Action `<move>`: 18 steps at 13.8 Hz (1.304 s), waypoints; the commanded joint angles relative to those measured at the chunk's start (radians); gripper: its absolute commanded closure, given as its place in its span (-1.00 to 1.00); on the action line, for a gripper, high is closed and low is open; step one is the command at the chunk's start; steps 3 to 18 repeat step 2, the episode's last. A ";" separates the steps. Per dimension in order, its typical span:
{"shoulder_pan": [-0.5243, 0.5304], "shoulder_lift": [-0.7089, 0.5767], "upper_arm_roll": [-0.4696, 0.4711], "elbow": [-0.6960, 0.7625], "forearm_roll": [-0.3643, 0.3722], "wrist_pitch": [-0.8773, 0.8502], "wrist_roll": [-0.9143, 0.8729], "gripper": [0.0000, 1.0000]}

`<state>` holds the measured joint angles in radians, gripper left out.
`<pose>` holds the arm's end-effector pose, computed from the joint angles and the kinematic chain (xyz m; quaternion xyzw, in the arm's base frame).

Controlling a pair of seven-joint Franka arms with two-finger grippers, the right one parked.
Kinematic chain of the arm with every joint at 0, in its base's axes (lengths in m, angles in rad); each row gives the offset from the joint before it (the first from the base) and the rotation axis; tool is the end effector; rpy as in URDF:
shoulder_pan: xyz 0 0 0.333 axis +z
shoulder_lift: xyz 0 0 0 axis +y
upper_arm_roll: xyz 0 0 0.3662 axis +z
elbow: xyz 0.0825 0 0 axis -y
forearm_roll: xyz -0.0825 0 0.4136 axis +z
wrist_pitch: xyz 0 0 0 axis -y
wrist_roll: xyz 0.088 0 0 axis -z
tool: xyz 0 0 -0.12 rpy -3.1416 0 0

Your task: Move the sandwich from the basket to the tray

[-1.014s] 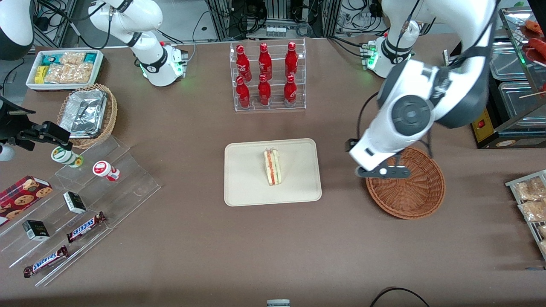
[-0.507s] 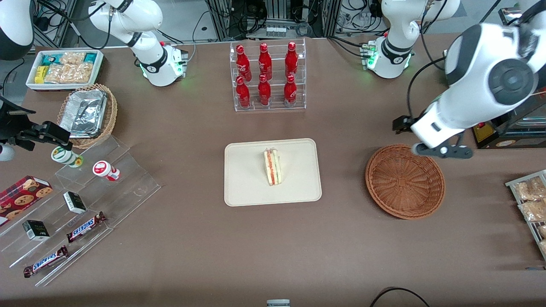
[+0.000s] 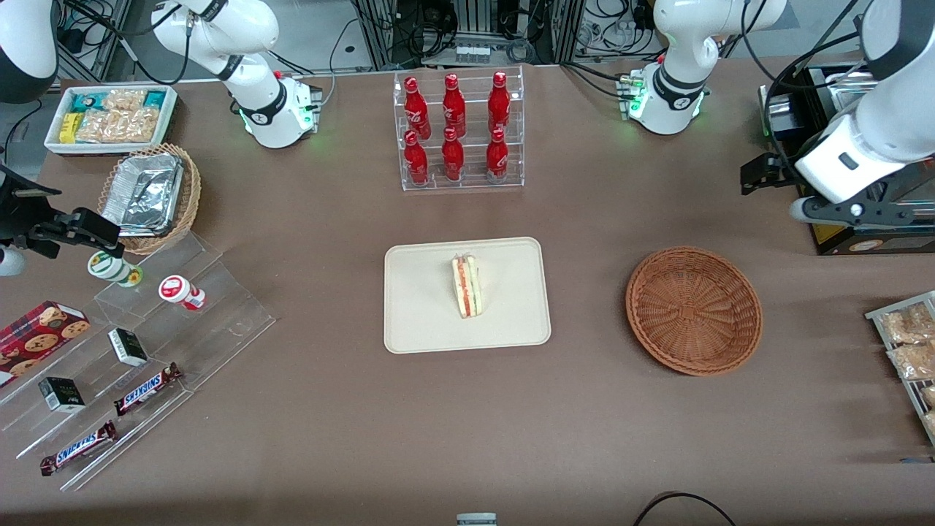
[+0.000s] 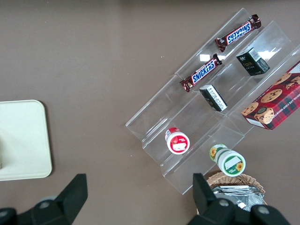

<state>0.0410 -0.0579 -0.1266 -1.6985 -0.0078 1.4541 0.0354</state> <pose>0.5416 -0.0495 0.6223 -0.9938 0.0598 0.0933 0.0021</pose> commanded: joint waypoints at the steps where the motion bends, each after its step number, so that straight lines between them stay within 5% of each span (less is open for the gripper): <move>1: 0.011 -0.016 0.011 0.034 -0.003 -0.046 0.034 -1.00; 18: 0.008 -0.017 0.028 0.036 -0.003 -0.049 0.037 -1.00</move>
